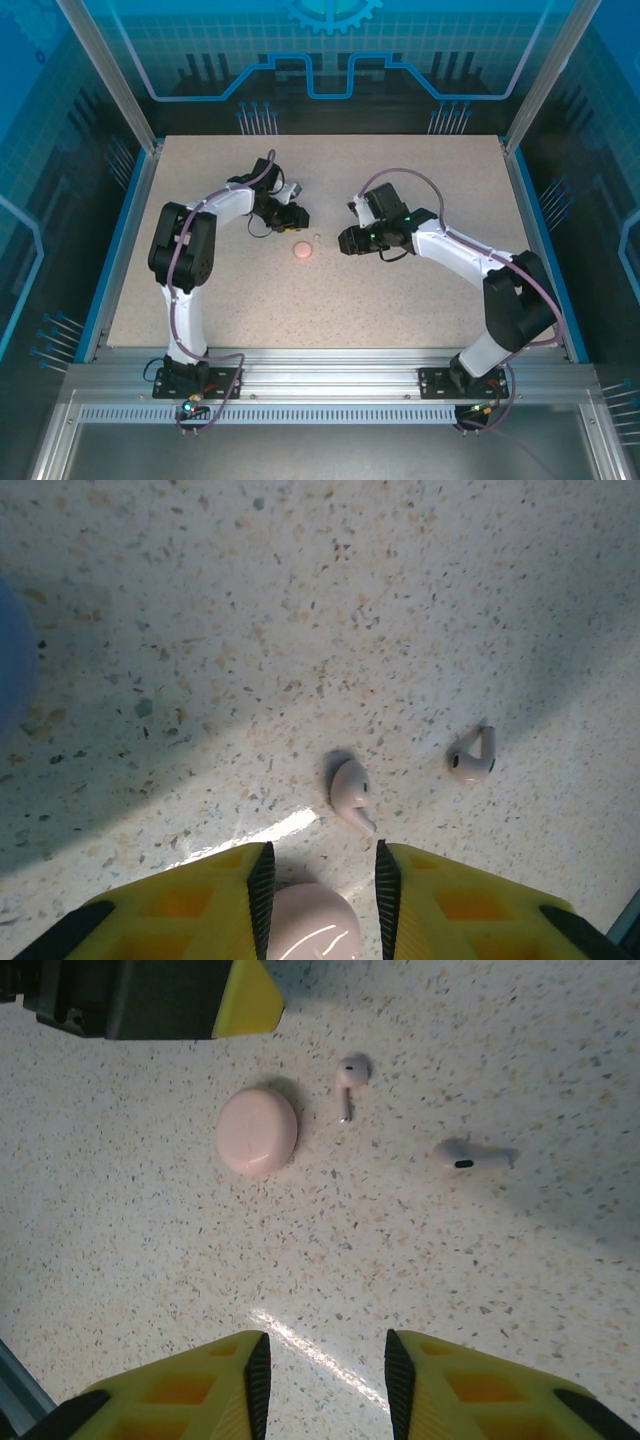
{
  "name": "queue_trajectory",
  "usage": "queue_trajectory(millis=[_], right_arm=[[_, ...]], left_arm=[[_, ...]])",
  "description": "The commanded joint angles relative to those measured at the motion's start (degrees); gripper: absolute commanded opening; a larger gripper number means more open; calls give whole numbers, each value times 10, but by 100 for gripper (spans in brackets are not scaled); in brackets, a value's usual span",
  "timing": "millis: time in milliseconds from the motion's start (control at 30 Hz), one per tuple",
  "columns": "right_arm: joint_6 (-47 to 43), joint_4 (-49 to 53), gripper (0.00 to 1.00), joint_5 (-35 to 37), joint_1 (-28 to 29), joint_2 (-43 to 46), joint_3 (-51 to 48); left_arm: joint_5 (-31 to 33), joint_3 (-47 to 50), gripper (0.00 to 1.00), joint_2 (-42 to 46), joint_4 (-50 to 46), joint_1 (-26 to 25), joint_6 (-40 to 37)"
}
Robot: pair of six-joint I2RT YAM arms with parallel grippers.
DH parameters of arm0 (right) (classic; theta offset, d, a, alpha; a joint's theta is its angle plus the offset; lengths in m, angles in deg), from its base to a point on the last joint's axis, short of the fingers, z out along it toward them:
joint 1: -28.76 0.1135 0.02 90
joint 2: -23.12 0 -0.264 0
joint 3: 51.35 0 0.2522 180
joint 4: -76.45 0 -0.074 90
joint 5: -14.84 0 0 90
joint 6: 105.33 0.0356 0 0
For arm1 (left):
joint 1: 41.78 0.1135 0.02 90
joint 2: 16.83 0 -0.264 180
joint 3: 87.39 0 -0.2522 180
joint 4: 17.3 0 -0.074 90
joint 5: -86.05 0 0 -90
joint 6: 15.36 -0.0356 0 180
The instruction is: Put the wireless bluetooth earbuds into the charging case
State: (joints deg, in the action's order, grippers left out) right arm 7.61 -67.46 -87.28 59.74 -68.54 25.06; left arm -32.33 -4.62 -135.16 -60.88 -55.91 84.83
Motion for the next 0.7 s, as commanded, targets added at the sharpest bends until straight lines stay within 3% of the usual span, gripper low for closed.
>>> queue_trajectory(millis=[0,300,667], right_arm=[[9,-14,38,-14,10,-10,-3],[8,-13,38,-16,15,-27,3],[4,-11,38,-20,20,-42,5]], left_arm=[[-18,4,35,-13,-16,-2,-23],[-37,4,37,-37,-29,-7,-44],[-40,32,28,-24,-42,-17,-47]])
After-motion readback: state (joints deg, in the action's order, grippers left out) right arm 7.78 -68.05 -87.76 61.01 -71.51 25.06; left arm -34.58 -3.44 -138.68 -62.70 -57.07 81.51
